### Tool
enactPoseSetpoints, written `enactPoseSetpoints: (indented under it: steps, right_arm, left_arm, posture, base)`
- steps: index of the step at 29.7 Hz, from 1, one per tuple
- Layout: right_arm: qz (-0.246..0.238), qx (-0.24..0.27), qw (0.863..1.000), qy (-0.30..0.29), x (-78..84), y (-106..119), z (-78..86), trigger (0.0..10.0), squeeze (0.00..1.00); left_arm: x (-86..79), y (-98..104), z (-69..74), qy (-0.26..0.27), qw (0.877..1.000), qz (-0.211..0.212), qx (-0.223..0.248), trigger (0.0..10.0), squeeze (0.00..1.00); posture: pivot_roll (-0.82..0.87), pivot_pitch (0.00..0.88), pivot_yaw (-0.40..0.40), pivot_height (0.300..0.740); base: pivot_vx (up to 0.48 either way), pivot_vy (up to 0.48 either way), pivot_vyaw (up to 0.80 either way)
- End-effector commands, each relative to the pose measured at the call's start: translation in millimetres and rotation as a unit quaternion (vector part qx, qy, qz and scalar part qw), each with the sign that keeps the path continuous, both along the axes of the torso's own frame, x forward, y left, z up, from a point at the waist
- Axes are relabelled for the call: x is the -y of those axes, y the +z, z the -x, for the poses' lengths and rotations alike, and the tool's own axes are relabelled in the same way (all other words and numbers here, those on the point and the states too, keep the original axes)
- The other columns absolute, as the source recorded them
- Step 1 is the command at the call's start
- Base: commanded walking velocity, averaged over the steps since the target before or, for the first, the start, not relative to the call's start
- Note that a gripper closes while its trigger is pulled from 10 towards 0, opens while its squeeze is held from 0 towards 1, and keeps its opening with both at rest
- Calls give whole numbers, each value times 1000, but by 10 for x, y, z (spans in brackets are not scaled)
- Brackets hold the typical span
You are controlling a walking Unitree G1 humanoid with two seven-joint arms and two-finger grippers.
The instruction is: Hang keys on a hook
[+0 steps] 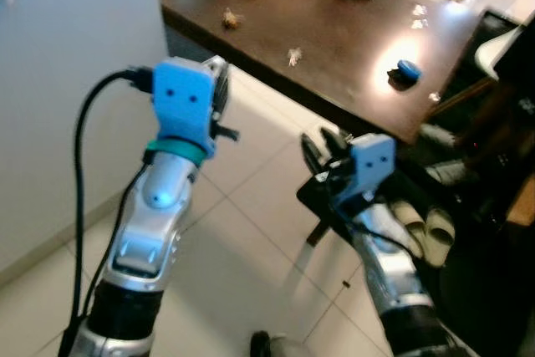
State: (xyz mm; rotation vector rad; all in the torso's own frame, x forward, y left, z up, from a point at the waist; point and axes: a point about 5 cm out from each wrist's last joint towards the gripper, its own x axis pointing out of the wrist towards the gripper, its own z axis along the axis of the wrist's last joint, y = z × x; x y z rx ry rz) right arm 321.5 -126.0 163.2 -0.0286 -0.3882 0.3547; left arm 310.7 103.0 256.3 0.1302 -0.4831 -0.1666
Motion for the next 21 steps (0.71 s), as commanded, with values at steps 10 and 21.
enactPoseSetpoints:
  steps: [10, 21]
  right_arm:
    - [5, -22, 1000, 6, -44, -117, 52, 10000, 0]
    - [0, -38, 999, -1, -11, -131, 11, 10000, 0]
  left_arm:
    - [23, -6, 14, -6, 1000, -7, -14, 10000, 0]
    - [118, 16, 47, -37, 999, -10, -15, 10000, 0]
  posture:
    - [-5, 123, -13, 740]
    - [-7, 117, -15, 740]
  base:
    - [438, 0, 0]
    - [432, 0, -509]
